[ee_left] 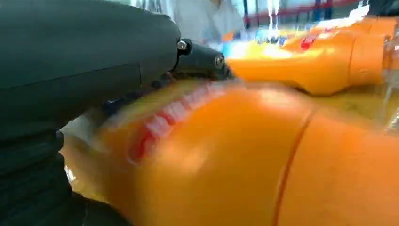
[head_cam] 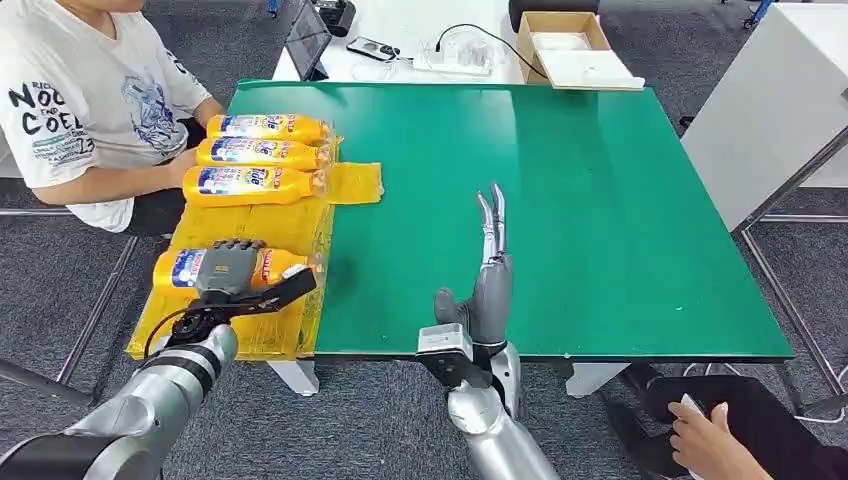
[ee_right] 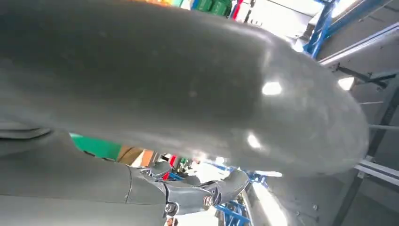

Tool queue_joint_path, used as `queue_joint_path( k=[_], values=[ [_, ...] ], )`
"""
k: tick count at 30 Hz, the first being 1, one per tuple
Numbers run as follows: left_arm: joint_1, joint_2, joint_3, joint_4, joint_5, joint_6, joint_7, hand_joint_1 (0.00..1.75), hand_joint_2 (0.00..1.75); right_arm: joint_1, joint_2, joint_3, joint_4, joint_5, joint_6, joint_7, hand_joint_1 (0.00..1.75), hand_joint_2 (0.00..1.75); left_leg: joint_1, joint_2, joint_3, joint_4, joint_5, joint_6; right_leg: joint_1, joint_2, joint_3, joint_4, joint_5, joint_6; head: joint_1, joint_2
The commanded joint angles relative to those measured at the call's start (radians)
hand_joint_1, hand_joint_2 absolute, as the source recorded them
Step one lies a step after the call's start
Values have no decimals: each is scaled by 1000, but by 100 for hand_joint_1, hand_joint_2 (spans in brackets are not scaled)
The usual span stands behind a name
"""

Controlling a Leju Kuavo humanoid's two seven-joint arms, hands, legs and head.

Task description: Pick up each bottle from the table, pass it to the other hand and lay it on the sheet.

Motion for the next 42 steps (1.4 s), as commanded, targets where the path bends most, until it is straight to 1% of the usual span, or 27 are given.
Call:
queue_joint_path(
  k=[1, 5, 6, 11, 12, 13, 15, 16, 18, 19, 20, 21, 22, 24, 25, 26, 27, 28, 33, 34, 35, 36, 37, 39, 40, 41, 42],
  values=[
    [-36, -42, 151, 88, 134, -258, -102, 0, 0, -29, -33, -5, 71, -36, 12, 2, 0, 0, 0, 0, 5, -1, -1, 1, 1, -1, 6, -2, 0, -2, 0, 0],
    [-43, -44, 164, 89, 163, -335, -127, 0, 0, -39, -36, -8, 89, -48, 19, 2, 0, 0, 0, 0, 8, -2, -1, 1, 1, -1, 9, -3, 0, -2, 0, 0],
    [-49, -41, 169, 95, 175, -381, -134, 0, 0, -44, -35, -11, 98, -62, 29, 2, 0, 0, -1, -3, 7, -2, 0, 1, 0, -3, 9, -2, 0, -2, 0, 0],
    [-46, -36, 201, 97, 230, -473, -174, 0, 0, -58, -41, -9, 128, -69, 24, 2, 0, 0, -1, -6, 9, -1, 0, 1, -1, -5, 11, -2, -1, -1, 0, 0],
    [-45, -36, 211, 97, 245, -488, -187, 0, 0, -59, -40, -10, 133, -69, 23, 2, 0, 0, -1, -5, 10, -2, 0, 1, 0, -4, 12, -3, 0, -2, 0, 0],
    [-40, -37, 254, 88, 299, -511, -224, 0, 0, -62, -39, -12, 148, -73, 31, 2, 0, 0, -1, -5, 11, -2, 0, 1, 0, -4, 12, -2, 0, -2, 0, 0],
    [-36, -41, 266, 78, 317, -500, -240, 0, 0, -62, -40, -11, 150, -72, 28, 2, 0, 0, -1, -5, 11, -2, 0, 1, 0, -4, 13, -3, 0, -2, 0, 0],
    [-29, -56, 294, 55, 359, -448, -280, 0, 0, -57, -41, -10, 151, -73, 27, 2, 0, 0, -1, -5, 10, -2, 0, 1, -1, -4, 12, -2, 0, -1, 0, 0],
    [-27, -68, 300, 44, 374, -423, -291, 0, 0, -52, -41, -11, 148, -71, 27, 2, 0, 0, -1, -4, 10, -2, 0, 1, 0, -4, 12, -2, 0, -1, 0, 0],
    [-13, -94, 357, 9, 447, -318, -348, 0, 0, -50, -36, -18, 163, -63, 34, 2, 0, 0, -1, -2, 11, -3, 0, 1, 0, -3, 13, -3, 0, -2, 0, 0],
    [3, -130, 409, -31, 526, -175, -435, 0, 0, -41, -28, -26, 169, -46, 44, 2, 0, 0, -1, -4, 11, -2, 0, 1, 0, -6, 13, -3, 0, -1, 0, 0],
    [6, -138, 420, -38, 545, -143, -453, 0, 0, -38, -26, -27, 169, -43, 48, 2, 0, 0, -1, -3, 12, -3, 0, 1, 0, -5, 14, -4, 0, -2, 0, 0],
    [7, -146, 418, -40, 546, -137, -453, 0, 0, -34, -24, -23, 169, -39, 48, 2, 0, 0, -1, -6, 10, -2, 0, 1, 0, -8, 13, -3, -1, -2, 0, 0],
    [7, -146, 418, -40, 546, -137, -453, 0, 0, -34, -24, -23, 169, -39, 48, 2, 0, 0, 0, -5, 8, -1, 0, 1, 0, -7, 11, -2, -1, -1, 0, 0],
    [26, -175, 475, -96, 635, -24, -540, 0, 0, -30, -19, -23, 176, -29, 58, 3, 0, 0, 0, -4, 6, 0, 0, 1, 0, -6, 8, -1, 0, -1, 0, 0],
    [71, -191, 417, -218, 760, 58, -551, 0, 0, -30, -12, -20, 189, -4, 70, 11, 0, 0, 0, -4, 6, 0, -1, 1, 1, -6, 8, -2, -1, -2, 0, 0],
    [138, -193, 319, -386, 918, 127, -551, 0, 175, -29, -4, -12, 206, 7, 85, 14, 0, 0, 0, -4, 5, -1, -1, 1, 0, -6, 7, -1, -1, -1, 0, 0],
    [174, -185, 267, -455, 979, 167, -551, 0, 175, -30, -2, -7, 215, 15, 88, 16, 0, 0, 0, -3, 6, -1, -1, 1, 1, -5, 8, -2, -1, -2, 0, 0],
    [174, -185, 267, -455, 979, 167, -551, 0, 175, -30, -2, -7, 215, 15, 88, 16, 0, 0, 0, 3, 4, 0, -3, 0, 1, 0, 4, -1, -1, -2, 0, 0],
    [220, -171, 195, -562, 1085, 219, -551, 0, 175, -32, -1, -2, 230, 25, 87, 14, 0, 0, 0, 0, 2, 0, -2, 0, 1, -3, 3, -1, -1, -2, 0, 0],
    [248, -171, 175, -633, 1129, 228, -551, 0, 175, -31, -2, 1, 232, 29, 88, 12, 0, 0, 1, -2, -1, 0, -1, 0, 1, -3, 1, -1, -1, -1, 0, 0],
    [295, -177, 141, -753, 1210, 231, -551, 0, 175, -20, -3, -2, 227, 36, 75, 5, 0, 0, 0, -1, 1, 0, -2, 0, 1, -3, 2, -1, -2, -2, 0, 0],
    [351, -197, 113, -874, 1270, 212, -551, 0, 175, 5, -6, -10, 203, 35, 55, 2, 0, 175, 0, 2, -2, 0, -2, 0, 1, 1, -1, -1, 0, -1, 1, 0],
    [453, -247, 61, -1038, 1321, 148, -551, 0, 175, 76, -29, -17, 90, 30, -11, 2, 0, 175, 1, 4, -1, 1, -3, 0, 2, 2, 0, -1, -1, -1, 0, 0],
    [506, -270, 37, -1094, 1324, 122, -551, 0, 175, 123, -31, -44, 21, 49, -11, 2, 0, 175, 1, 7, 2, 1, -5, 0, 2, 4, 2, -1, -2, -2, 0, 0],
    [560, -288, 0, -1157, 1329, 102, -551, 0, 175, 166, -26, -79, -63, 69, -11, 2, 0, 175, 0, 4, -2, 0, -3, 0, 0, 1, -2, -1, -1, -1, 0, 0],
    [593, -301, -18, -1173, 1355, 67, -551, 0, 175, 197, -8, -120, -115, 95, -11, 2, 0, 175, 0, 1, 2, 0, -5, 1, 1, -3, 3, -2, -4, -2, 0, 0]
  ],
)
